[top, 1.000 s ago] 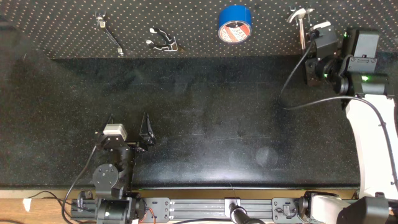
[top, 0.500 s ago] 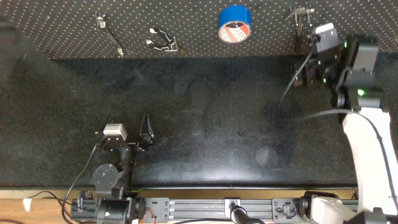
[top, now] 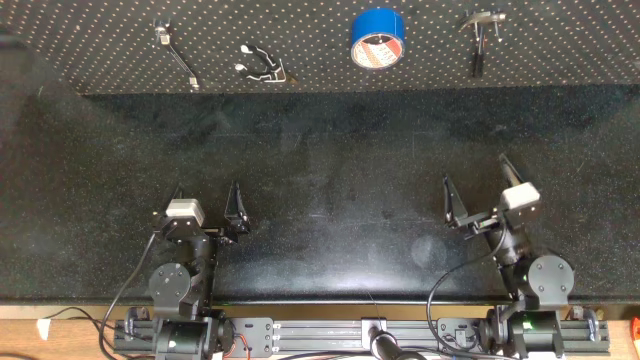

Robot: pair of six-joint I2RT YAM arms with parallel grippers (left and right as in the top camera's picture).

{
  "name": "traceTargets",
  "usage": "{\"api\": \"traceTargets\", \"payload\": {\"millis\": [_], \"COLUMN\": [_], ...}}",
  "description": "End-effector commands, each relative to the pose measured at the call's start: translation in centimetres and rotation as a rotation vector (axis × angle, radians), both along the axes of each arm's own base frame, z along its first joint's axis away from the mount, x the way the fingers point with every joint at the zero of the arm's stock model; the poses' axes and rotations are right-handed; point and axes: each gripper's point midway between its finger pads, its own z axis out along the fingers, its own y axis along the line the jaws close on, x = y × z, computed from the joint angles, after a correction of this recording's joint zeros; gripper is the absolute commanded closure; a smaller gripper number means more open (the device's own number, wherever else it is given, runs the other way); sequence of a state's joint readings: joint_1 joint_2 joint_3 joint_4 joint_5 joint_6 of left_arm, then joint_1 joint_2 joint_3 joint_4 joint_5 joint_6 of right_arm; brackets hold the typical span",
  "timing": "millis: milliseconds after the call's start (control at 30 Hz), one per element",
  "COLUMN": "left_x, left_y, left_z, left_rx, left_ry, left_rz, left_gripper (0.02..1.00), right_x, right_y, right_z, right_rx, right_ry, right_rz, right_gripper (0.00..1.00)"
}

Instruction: Place Tools Onto Pegboard

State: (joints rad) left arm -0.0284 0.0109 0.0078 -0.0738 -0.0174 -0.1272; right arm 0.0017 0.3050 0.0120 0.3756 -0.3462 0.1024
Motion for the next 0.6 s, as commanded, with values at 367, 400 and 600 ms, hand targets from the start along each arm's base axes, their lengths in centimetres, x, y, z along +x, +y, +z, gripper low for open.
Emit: {"api": "traceTargets", "payload": {"millis": [367,400,600], "left_x": [0.0,0.0,0.0], "left_y": [-0.2,-0.2,-0.2], "left_z": [-0.1,-0.1,-0.1], "left_rx": [0.012,0.012,0.012], "left_ry": [0.0,0.0,0.0], "left_rz": [-0.013,-0.013,-0.013], "left_gripper": [0.023,0.023,0.023], "right_x": [-0.9,-0.9,-0.8], "right_y": [-5.4,-5.4,-5.1], "right_z": [-4.2,-4.2,-4.3], "right_rx": [-0.001,0.0,-0.065], "right_ry": [0.152,0.152,0.146], "right_rz": [-0.32,-0.319,-0.307], "right_gripper": [0.025,0.025,0.025]}}
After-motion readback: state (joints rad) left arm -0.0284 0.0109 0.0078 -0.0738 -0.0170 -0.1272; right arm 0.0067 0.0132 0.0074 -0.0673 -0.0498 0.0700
